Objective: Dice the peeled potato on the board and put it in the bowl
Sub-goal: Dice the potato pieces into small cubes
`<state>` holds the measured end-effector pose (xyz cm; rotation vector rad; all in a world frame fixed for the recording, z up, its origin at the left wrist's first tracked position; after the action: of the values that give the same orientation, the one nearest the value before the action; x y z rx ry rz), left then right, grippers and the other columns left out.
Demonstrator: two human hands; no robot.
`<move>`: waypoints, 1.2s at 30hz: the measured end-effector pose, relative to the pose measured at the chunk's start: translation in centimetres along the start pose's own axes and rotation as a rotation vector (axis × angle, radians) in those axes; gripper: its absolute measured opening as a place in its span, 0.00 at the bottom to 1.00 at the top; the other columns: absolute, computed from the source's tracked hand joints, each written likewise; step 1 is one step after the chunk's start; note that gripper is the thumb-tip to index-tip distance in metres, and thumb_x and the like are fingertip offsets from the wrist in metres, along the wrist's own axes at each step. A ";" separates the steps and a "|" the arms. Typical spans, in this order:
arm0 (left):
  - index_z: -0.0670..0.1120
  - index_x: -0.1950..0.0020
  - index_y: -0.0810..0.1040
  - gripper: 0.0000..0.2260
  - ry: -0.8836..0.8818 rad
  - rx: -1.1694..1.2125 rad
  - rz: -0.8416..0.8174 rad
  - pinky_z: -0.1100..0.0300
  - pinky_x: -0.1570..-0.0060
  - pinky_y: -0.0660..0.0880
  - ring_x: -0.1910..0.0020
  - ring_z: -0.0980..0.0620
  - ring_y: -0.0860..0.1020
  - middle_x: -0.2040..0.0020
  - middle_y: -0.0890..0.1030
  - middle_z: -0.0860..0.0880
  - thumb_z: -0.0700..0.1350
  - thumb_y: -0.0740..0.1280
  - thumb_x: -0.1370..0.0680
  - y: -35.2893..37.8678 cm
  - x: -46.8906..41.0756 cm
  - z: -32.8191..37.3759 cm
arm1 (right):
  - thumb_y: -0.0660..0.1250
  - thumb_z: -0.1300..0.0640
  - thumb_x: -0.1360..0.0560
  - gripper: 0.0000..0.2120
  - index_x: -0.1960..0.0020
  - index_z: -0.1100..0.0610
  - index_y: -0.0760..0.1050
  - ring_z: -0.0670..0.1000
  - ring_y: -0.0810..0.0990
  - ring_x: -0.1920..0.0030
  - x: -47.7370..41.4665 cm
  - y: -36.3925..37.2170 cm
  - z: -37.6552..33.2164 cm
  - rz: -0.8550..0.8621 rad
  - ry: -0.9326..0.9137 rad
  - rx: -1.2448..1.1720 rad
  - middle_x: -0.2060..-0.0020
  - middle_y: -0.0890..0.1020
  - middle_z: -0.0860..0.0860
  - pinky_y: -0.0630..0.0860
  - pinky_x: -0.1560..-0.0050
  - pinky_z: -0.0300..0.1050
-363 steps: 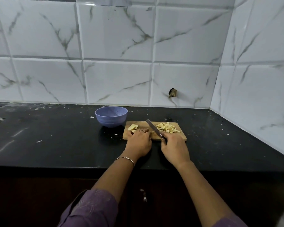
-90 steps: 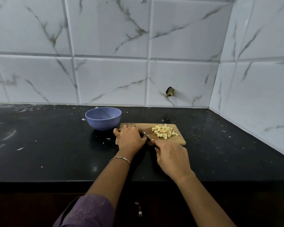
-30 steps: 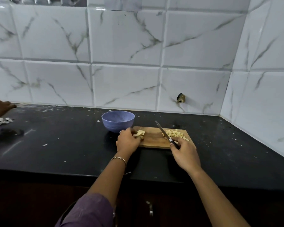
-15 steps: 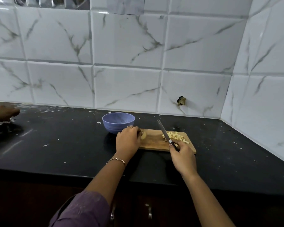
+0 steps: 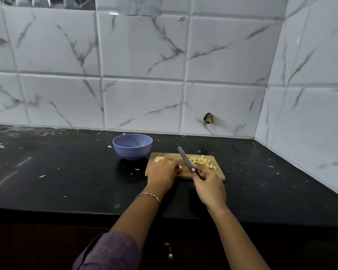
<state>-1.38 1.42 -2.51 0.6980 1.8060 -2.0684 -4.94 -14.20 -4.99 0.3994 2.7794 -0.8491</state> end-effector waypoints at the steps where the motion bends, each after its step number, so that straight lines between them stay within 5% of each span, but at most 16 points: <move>1: 0.52 0.40 0.81 0.12 -0.026 0.022 -0.002 0.58 0.55 0.68 0.45 0.48 0.78 0.43 0.80 0.50 0.53 0.61 0.17 0.1 0.2 -0.5 | 0.64 0.49 0.21 0.16 0.33 0.44 0.75 0.46 0.80 0.58 0.1 -0.1 -0.1 -0.001 -0.006 0.013 0.52 0.82 0.45 0.70 0.66 0.41; 5: 0.54 0.38 0.78 0.11 -0.081 0.043 -0.006 0.54 0.44 0.68 0.38 0.49 0.73 0.40 0.78 0.51 0.50 0.62 0.19 0.1 0.8 -1.4 | 0.63 0.51 0.20 0.17 0.32 0.41 0.74 0.43 0.78 0.62 0.9 0.0 -1.3 -0.023 -0.077 0.182 0.59 0.78 0.41 0.68 0.69 0.38; 14: 0.53 0.37 0.77 0.13 -0.060 0.073 -0.136 0.47 0.37 0.64 0.35 0.50 0.71 0.41 0.80 0.51 0.50 0.60 0.20 0.1 1.8 -0.6 | 0.62 0.51 0.19 0.18 0.30 0.41 0.73 0.44 0.81 0.54 3.4 -0.5 -3.0 0.024 -0.227 0.370 0.52 0.83 0.43 0.76 0.56 0.41; 24: 0.52 0.36 0.76 0.14 -0.050 0.032 -0.183 0.49 0.41 0.63 0.35 0.48 0.70 0.41 0.79 0.49 0.49 0.57 0.19 0.5 2.2 -0.2 | 0.60 0.58 0.20 0.11 0.39 0.51 0.75 0.50 0.82 0.53 4.1 1.4 -5.6 -0.008 -0.418 0.690 0.53 0.82 0.48 0.71 0.59 0.43; 36: 0.52 0.39 0.77 0.14 -0.051 0.030 -0.174 0.48 0.41 0.64 0.36 0.48 0.71 0.41 0.80 0.50 0.52 0.55 0.17 0.6 2.3 -0.2 | 0.58 0.62 0.19 0.14 0.37 0.52 0.75 0.51 0.81 0.51 4.0 2.4 -6.3 -0.031 -0.514 0.766 0.50 0.82 0.49 0.70 0.59 0.44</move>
<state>-2.92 1.69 -4.28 0.5067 1.8703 -2.2062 -8.74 -7.88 -2.20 0.1992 1.9207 -1.7261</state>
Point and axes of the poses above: each hand's wrist, its own x-axis away from the middle knuckle, its own y-axis out of the palm, z = x × y, the point moved 8 cm from there along -x, towards the middle knuckle
